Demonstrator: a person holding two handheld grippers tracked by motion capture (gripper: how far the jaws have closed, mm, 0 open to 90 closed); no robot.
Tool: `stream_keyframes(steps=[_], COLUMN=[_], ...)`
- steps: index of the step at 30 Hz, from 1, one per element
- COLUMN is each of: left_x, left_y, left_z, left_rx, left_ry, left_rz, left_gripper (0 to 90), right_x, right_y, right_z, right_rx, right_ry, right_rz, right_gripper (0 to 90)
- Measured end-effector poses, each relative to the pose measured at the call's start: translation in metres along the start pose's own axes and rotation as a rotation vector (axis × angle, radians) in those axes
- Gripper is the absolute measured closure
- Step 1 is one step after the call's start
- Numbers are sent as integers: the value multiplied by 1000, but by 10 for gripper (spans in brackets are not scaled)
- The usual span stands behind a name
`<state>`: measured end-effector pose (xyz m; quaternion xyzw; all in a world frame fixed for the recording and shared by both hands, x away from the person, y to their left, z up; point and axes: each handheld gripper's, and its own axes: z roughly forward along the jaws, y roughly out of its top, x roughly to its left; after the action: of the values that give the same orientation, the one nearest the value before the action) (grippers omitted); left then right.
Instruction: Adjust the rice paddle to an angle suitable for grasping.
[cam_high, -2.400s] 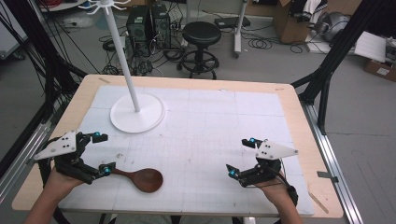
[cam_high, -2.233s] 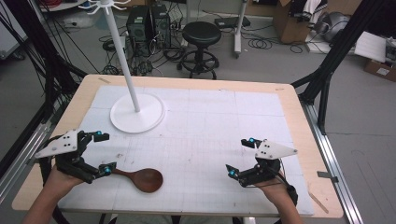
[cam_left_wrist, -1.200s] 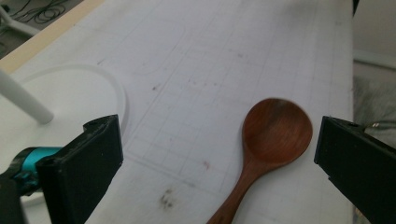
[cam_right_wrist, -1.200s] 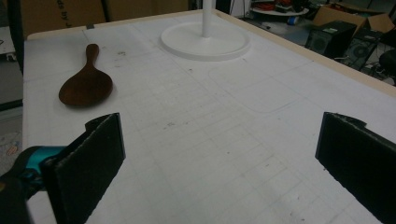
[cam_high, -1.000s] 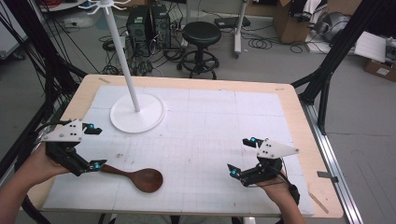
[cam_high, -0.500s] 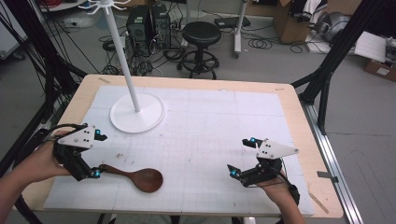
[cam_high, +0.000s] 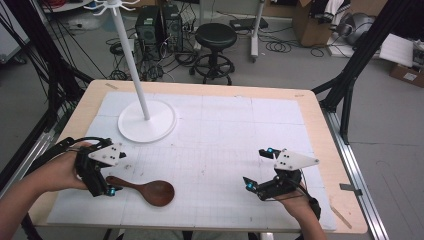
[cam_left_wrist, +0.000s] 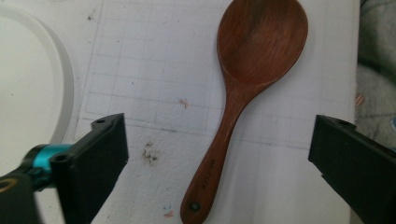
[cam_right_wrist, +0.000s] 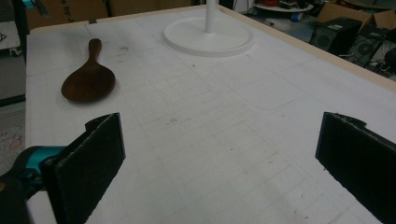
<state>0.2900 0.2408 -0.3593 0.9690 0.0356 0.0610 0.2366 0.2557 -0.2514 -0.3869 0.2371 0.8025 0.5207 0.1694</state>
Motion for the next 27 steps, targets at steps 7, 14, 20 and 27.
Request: stream_keyframes(steps=[7, 14, 20, 27], left_x=[-1, -3, -6, -6], left_y=[9, 14, 22, 27], left_z=[10, 18, 27, 38], left_rx=[96, 155, 221, 289], left_ry=[-36, -41, -51, -63], left_rz=[45, 80, 114, 119], left_gripper=[114, 132, 167, 206], right_x=[0, -1, -2, -2], right_y=[0, 0, -1, -1], right_z=[0, 0, 0, -1], right_rx=[-1, 2, 1, -4], right_ry=[13, 12, 12, 19], right_rz=[1, 0, 4, 6], right_gripper=[4, 4, 4, 4])
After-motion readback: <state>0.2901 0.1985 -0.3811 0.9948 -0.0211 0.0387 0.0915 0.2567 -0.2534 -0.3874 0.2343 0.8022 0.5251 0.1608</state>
